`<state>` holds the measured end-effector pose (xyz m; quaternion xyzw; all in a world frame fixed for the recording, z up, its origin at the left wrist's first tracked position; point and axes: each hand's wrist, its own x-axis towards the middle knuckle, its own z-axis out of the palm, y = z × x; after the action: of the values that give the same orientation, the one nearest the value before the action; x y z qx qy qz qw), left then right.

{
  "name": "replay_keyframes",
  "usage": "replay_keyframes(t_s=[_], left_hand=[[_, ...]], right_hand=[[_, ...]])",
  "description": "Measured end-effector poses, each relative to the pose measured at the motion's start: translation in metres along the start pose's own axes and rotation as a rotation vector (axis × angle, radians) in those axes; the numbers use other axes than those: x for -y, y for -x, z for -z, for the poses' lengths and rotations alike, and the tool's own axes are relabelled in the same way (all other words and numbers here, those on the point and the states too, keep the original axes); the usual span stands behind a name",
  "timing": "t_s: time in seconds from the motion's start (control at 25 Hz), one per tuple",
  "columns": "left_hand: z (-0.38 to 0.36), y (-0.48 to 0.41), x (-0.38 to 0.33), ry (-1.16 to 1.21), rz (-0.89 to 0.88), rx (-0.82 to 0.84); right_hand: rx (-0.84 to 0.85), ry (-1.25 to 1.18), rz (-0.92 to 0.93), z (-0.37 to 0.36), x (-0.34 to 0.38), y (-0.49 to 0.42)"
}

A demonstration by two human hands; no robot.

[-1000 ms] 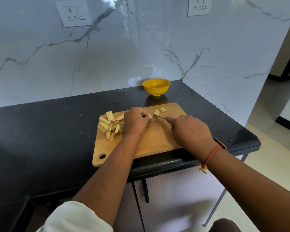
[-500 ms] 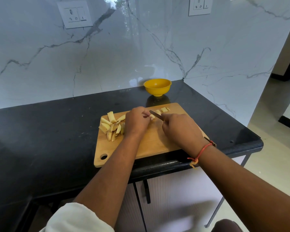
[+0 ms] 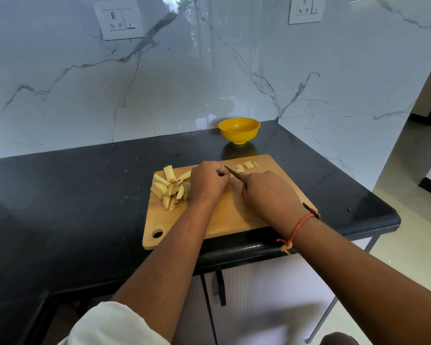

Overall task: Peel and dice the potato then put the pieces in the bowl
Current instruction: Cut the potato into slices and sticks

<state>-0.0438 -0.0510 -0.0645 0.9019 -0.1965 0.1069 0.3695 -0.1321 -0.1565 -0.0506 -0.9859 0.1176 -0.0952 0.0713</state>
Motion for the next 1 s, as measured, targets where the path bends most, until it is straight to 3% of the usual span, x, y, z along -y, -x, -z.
replay_keyframes(t_s=[0.48,1.0], left_hand=[[-0.001,-0.002,0.003,-0.009,-0.029,-0.018],[-0.005,-0.003,0.002,0.002,0.008,-0.028]], right_hand=[[0.057,0.2,0.085,0.009,0.005,0.004],[0.052,0.168,0.089,0.009,-0.015,0.023]])
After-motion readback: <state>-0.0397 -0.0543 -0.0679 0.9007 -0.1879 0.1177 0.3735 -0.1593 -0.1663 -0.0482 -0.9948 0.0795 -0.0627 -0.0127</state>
